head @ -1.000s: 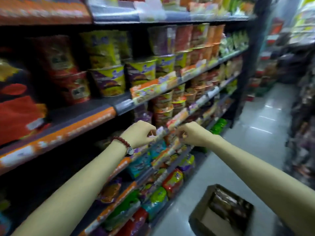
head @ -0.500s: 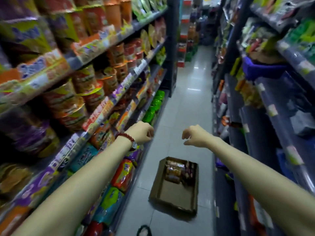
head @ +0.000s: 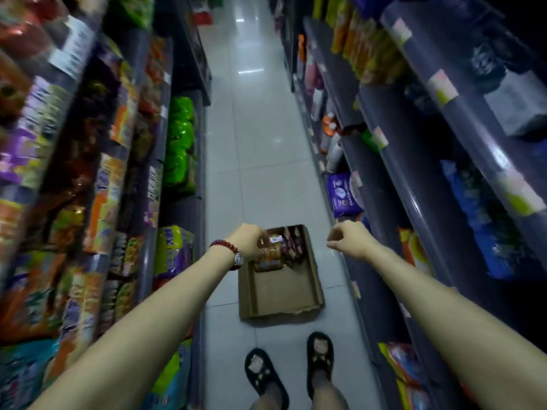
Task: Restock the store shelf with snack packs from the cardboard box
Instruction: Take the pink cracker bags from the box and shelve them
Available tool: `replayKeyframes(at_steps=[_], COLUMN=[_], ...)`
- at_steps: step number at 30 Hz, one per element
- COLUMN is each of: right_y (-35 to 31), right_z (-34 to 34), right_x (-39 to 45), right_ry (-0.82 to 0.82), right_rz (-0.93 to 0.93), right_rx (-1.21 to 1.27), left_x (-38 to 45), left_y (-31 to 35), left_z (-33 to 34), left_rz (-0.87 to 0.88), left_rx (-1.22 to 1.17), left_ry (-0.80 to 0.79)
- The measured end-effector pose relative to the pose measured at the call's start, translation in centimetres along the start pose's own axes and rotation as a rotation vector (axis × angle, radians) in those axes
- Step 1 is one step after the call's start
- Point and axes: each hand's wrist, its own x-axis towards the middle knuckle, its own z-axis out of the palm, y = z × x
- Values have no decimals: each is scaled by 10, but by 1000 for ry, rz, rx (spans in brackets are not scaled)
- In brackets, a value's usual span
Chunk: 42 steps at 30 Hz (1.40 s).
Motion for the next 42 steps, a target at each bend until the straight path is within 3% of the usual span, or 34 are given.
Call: replayKeyframes(at_steps=[6,15,21,27,34,42], right_y=[71,165,197,200,196,209], right_z=[89,284,371,402,403,385], right_x=[90,251,326,365,368,359], right_ry=[32,148,352,480,545,799], right_rz=[112,129,142,88,131,116], right_rx=[168,279,431,587,492,592], left_x=[96,258,346,386,376,386], left_y=[-51,-149,-193,-212,-223,-229], left_z=[101,291,372,410,429,425], left_rz=[-42,-61,-34,-5,54,30], left_rx=[-159,-291,-390,-468,-505,-580], left_ry=[36,142,229,314,303,429])
